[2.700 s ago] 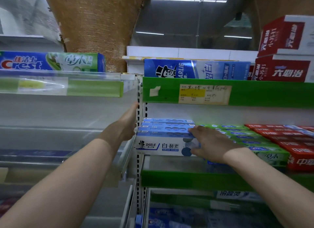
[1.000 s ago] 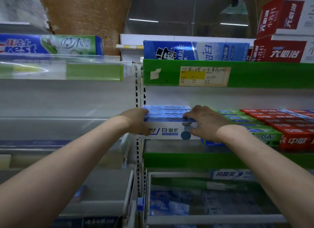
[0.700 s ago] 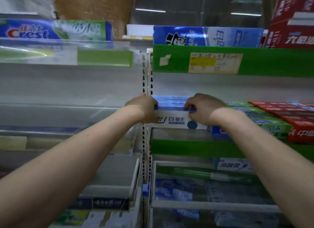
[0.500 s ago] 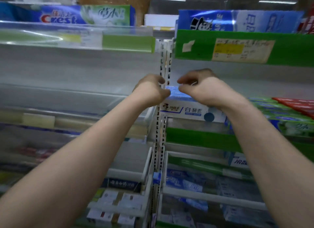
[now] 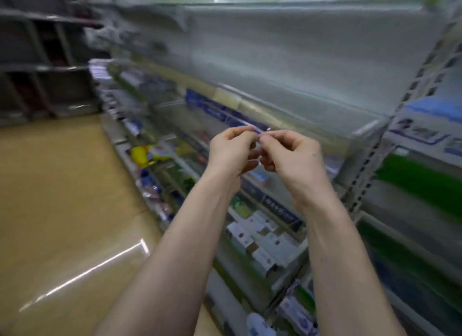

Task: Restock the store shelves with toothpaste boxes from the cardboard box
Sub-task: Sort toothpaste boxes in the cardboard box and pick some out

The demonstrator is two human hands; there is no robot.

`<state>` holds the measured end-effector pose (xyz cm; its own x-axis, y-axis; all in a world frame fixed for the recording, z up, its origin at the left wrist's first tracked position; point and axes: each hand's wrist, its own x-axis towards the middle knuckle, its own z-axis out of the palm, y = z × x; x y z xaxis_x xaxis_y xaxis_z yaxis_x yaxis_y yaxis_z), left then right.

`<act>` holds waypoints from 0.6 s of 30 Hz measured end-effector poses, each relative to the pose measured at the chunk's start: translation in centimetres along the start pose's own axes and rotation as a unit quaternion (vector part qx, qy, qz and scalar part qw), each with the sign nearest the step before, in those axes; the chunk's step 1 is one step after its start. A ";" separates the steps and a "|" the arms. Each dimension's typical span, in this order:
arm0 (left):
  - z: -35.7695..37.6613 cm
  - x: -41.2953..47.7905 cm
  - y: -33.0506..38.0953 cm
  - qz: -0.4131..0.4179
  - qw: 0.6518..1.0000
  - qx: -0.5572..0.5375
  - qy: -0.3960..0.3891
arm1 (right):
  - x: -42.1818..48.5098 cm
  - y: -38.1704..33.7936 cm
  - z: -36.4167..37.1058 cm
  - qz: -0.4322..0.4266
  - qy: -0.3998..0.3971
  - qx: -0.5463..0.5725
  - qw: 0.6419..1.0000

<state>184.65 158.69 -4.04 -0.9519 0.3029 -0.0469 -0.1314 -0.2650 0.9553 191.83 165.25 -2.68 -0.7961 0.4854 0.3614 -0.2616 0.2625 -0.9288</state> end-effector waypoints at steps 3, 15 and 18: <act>-5.0 -2.1 -2.0 -0.010 0.995 0.003 0.101 | -2.3 2.1 3.0 0.023 -0.085 0.009 0.996; -23.6 -13.0 -4.7 -0.074 0.927 -0.055 0.363 | -12.9 4.5 19.4 0.095 -0.375 0.012 0.922; -28.7 -15.8 -5.5 -0.088 0.901 -0.087 0.417 | -16.1 3.8 23.6 0.121 -0.436 0.001 0.892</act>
<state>192.51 129.10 -16.90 -0.7797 -0.4181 -0.4662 -0.2738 -0.4420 0.8542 190.79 138.70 -13.99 -0.9509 -0.3055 -0.0496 -0.0252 0.2362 -0.9714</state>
